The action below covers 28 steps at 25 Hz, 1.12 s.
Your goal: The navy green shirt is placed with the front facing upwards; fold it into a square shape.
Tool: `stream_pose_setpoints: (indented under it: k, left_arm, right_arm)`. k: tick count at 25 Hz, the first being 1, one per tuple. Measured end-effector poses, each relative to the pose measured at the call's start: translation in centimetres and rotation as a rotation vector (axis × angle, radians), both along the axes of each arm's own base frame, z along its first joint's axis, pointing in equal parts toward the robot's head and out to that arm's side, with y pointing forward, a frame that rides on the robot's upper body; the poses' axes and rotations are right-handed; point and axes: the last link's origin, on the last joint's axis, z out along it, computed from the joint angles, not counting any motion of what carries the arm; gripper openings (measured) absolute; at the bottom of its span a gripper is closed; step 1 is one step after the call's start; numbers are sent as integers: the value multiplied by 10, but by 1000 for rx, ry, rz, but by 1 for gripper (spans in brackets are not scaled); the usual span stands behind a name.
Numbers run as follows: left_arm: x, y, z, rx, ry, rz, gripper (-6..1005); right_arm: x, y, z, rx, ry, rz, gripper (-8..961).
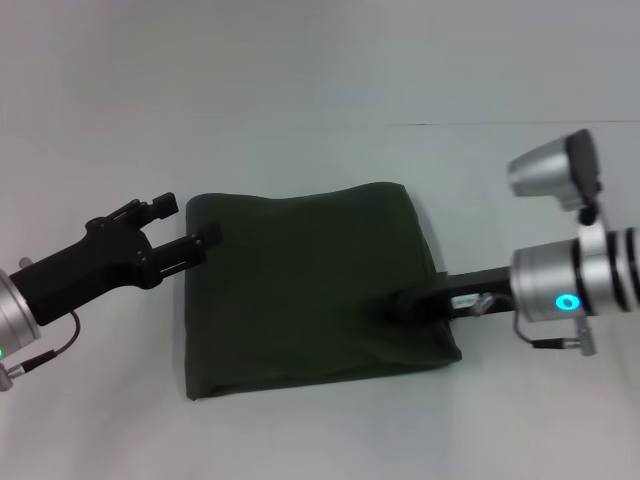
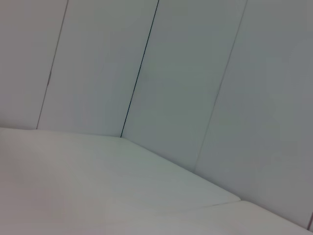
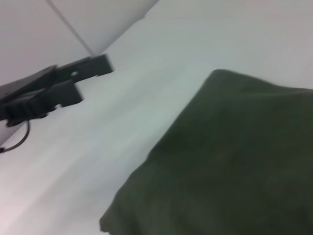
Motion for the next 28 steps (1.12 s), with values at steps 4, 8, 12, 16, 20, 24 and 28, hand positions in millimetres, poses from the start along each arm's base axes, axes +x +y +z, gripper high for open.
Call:
stream_pose_setpoints:
  k: [4, 8, 12, 16, 20, 24, 28]
  left_arm:
    - [0, 0, 0, 1, 0, 1, 874]
    - [0, 0, 0, 0, -1, 1, 875]
    - [-1, -1, -1, 0, -2, 4, 875]
    - [-1, -1, -1, 0, -2, 4, 875]
    - [0, -1, -1, 0, -2, 4, 875]
    - [0, -1, -1, -1, -2, 3, 875]
    - [0, -1, -1, -1, -2, 3, 874]
  right_arm:
    - [-8, -2, -11, -31, -34, 33, 71]
    - [-6, -3, -14, -39, -54, 33, 73]
    - [3, -4, -10, -30, -57, 7, 75]
    - [12, -7, -7, -34, -76, -33, 78]
    - [20, -10, -6, -39, -90, -55, 80]
    - [27, -13, -2, -36, -93, -73, 82]
    - [35, -14, 6, -21, -82, -96, 84]
